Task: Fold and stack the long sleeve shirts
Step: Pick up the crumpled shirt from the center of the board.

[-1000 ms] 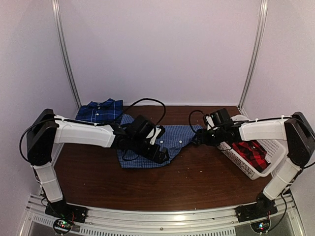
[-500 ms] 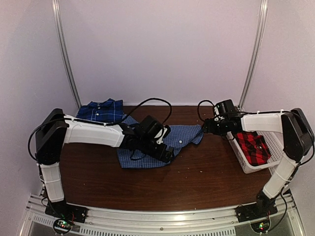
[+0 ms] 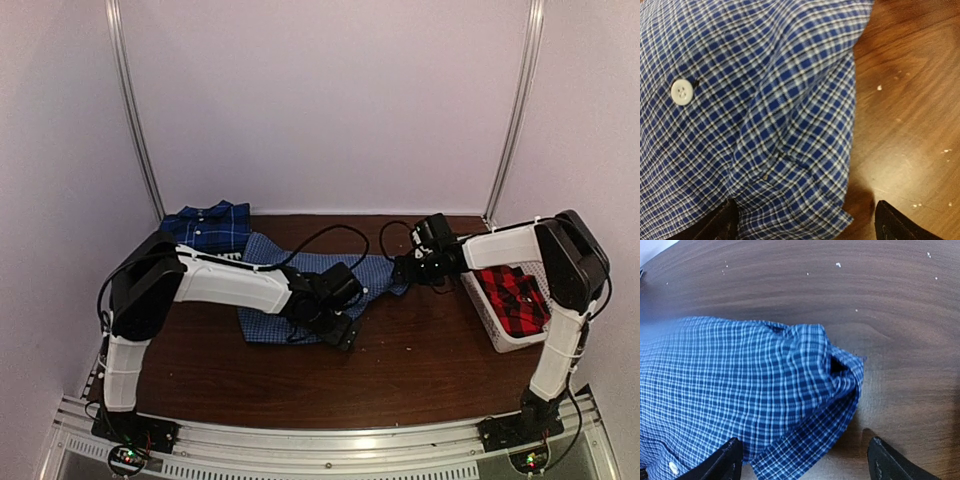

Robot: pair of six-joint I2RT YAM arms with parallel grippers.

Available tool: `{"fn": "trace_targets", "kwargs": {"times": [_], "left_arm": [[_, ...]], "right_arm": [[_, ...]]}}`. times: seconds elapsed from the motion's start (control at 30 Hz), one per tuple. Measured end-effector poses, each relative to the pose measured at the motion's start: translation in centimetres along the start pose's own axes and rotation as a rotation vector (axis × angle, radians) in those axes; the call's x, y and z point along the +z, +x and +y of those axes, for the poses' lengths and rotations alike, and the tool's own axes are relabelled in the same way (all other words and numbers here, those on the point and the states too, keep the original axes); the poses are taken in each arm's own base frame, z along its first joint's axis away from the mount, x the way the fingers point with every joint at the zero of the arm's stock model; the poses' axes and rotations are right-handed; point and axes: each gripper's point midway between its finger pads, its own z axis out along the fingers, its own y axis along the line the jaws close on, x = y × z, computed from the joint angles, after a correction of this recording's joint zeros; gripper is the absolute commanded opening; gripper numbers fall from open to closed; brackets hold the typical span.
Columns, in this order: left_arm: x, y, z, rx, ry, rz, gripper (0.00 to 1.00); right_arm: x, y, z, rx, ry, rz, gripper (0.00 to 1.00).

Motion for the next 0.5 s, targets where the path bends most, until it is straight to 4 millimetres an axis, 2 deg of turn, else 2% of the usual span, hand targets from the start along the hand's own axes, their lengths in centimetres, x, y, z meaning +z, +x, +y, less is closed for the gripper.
{"fn": "trace_targets", "kwargs": {"times": [0.1,0.3,0.4,0.5], "left_arm": [[0.4,0.2,0.6,-0.009,-0.054,0.004,0.86],[0.3,0.1,1.9,-0.032,-0.136,0.0,0.46],[0.1,0.3,2.6,-0.034,-0.174,0.002,0.26],[0.0,0.4,3.2,-0.028,-0.204,0.006,0.08]], "right_arm": [[0.1,-1.5,0.1,-0.013,0.005,-0.038,0.91],[0.2,-5.0,0.8,-0.059,-0.022,-0.13,0.87],[1.3,-5.6,1.3,-0.102,-0.048,-0.129,0.81],[2.6,-4.8,1.8,-0.136,-0.077,-0.094,0.66]]}}
